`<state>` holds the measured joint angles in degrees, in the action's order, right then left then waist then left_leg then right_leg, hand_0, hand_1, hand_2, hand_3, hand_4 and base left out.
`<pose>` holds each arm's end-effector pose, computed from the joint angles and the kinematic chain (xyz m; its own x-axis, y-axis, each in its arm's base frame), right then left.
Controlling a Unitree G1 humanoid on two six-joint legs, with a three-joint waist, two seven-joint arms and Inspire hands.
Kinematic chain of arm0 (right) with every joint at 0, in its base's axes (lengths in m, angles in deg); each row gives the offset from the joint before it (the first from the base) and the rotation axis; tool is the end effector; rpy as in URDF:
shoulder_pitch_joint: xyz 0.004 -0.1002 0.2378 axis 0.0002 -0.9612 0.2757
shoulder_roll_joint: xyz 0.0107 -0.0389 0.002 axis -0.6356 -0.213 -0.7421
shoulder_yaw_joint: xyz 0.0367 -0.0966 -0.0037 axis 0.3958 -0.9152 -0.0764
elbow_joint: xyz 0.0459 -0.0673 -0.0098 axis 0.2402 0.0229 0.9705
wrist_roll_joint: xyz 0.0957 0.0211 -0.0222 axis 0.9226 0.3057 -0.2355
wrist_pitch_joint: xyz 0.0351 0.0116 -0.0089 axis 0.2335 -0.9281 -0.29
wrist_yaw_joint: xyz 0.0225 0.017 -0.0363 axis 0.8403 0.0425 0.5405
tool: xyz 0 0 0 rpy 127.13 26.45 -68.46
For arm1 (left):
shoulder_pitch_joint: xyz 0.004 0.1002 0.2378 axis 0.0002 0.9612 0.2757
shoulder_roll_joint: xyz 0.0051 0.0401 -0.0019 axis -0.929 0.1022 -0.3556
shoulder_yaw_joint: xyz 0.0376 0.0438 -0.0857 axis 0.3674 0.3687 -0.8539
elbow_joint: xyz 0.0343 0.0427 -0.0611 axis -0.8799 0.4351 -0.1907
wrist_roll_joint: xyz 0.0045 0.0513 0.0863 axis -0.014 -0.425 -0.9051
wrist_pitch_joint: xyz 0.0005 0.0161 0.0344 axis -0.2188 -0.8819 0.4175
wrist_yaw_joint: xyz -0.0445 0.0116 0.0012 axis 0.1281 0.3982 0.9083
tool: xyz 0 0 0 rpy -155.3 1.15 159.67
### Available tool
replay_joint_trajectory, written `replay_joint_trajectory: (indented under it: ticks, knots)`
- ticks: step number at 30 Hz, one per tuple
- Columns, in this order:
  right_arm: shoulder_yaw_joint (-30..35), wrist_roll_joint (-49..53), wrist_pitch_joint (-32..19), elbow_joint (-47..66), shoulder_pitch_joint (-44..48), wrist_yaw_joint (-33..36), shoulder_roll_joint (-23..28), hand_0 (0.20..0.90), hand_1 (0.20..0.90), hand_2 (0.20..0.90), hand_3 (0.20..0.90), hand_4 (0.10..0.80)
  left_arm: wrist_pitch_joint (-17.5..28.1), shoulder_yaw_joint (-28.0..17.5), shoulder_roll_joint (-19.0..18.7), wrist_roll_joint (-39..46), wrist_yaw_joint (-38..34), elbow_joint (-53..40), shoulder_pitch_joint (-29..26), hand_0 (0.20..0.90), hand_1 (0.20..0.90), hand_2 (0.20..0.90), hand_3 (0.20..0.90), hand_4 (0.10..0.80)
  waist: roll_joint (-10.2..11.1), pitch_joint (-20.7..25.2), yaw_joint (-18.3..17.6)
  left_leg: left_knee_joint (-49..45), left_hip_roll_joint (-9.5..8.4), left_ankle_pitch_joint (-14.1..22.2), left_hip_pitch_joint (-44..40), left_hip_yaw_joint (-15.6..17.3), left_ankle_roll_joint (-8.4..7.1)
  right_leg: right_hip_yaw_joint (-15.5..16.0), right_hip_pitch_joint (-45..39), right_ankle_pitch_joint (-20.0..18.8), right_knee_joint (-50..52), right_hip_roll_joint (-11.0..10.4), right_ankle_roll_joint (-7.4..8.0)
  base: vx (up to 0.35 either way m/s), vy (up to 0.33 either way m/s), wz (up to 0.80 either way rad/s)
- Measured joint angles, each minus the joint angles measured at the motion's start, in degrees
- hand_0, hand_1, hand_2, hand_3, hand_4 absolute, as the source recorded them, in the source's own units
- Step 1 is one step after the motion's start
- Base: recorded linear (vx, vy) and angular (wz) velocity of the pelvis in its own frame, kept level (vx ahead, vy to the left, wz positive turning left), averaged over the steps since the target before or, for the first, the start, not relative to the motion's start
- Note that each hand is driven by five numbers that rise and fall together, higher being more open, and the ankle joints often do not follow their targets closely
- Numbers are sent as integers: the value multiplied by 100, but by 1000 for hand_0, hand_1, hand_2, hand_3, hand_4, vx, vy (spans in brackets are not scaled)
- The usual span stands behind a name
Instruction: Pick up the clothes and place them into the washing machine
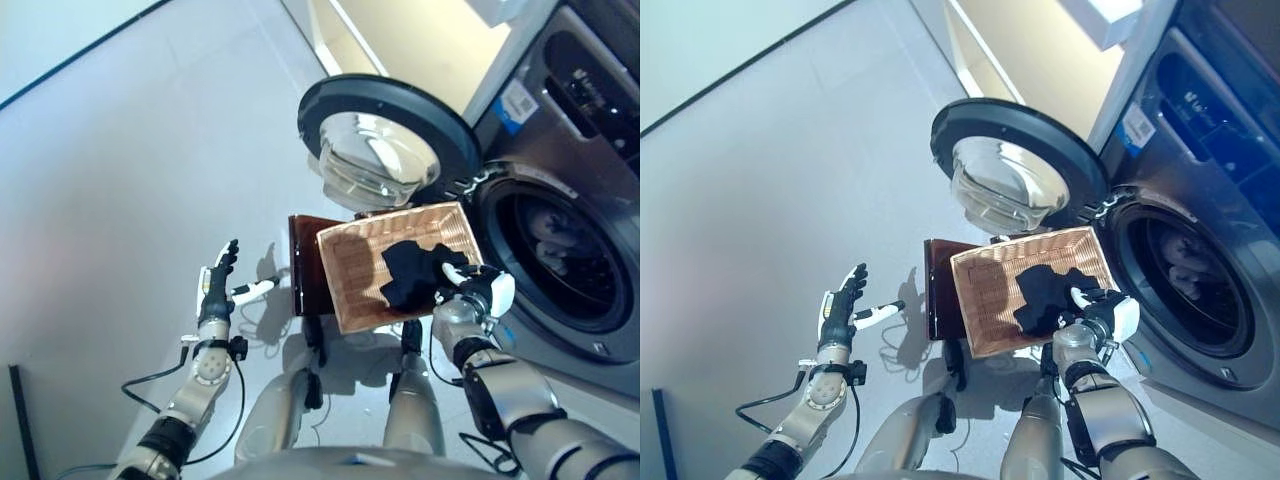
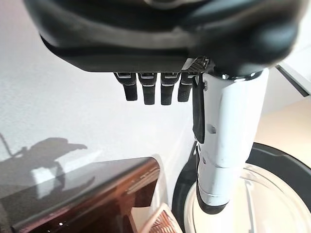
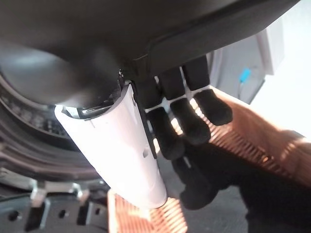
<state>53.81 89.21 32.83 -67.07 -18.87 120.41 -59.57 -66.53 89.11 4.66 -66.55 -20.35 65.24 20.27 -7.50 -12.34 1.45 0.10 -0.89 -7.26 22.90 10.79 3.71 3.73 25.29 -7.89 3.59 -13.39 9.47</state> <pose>0.2566 -0.2134 -0.0248 0.5942 -0.7532 -0.2822 0.5928 0.6472 -0.4792 0.1793 0.1713 -0.0295 0.9686 0.2033 -0.1429 -0.1567 0.9459 0.2840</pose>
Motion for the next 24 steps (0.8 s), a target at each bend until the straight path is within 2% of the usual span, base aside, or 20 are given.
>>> replay_joint_trajectory:
  ticks: [4,7,9,11,15,18,24]
  knots:
    - [-208,-293,-2,34,-15,-227,1,900,900,900,900,800,-2,-12,11,4,80,56,8,900,900,900,900,800,29,11,-76,8,8,-1,-48,-3,0,3,-52,0,-3,11,-1,1,-47,-1]
    - [-671,-644,136,191,-68,-355,40,900,900,900,900,800,-3,-33,40,17,141,144,23,900,900,900,900,800,58,17,-95,19,21,10,-67,-5,-16,8,-70,16,-22,23,-25,-44,-81,0]
    - [-1352,-1424,278,856,-365,-462,293,900,900,900,900,800,6,-86,49,-15,164,143,87,900,900,900,900,800,103,11,-104,17,23,10,-26,-7,-17,10,-29,17,-15,26,-26,-54,-67,0]
    - [-1582,-2139,250,1250,-490,-609,404,900,900,900,900,800,8,-234,46,-56,163,154,179,900,900,900,900,800,182,2,-159,9,32,5,33,-7,-21,7,45,18,9,35,-27,-91,-87,0]
    - [-2453,-3709,274,1841,-510,-739,1016,900,900,900,900,800,143,-445,-62,-134,146,185,146,900,900,900,900,800,437,-109,-207,-122,65,-34,326,-27,-9,9,351,31,190,53,-44,-108,-90,4]
    - [-2746,-4512,373,1820,-351,-746,1180,900,900,900,900,800,215,-437,-143,-220,127,228,-17,900,900,900,900,800,583,-227,-193,-282,139,-24,550,-101,-29,49,533,73,333,109,-104,-90,-101,9]
    - [-3142,-5398,546,1702,83,-738,1255,900,900,900,900,800,319,-433,-162,-359,123,217,-247,900,900,900,900,800,569,-582,-186,-408,225,-74,887,-317,-179,195,958,331,883,152,-189,-74,-84,12]
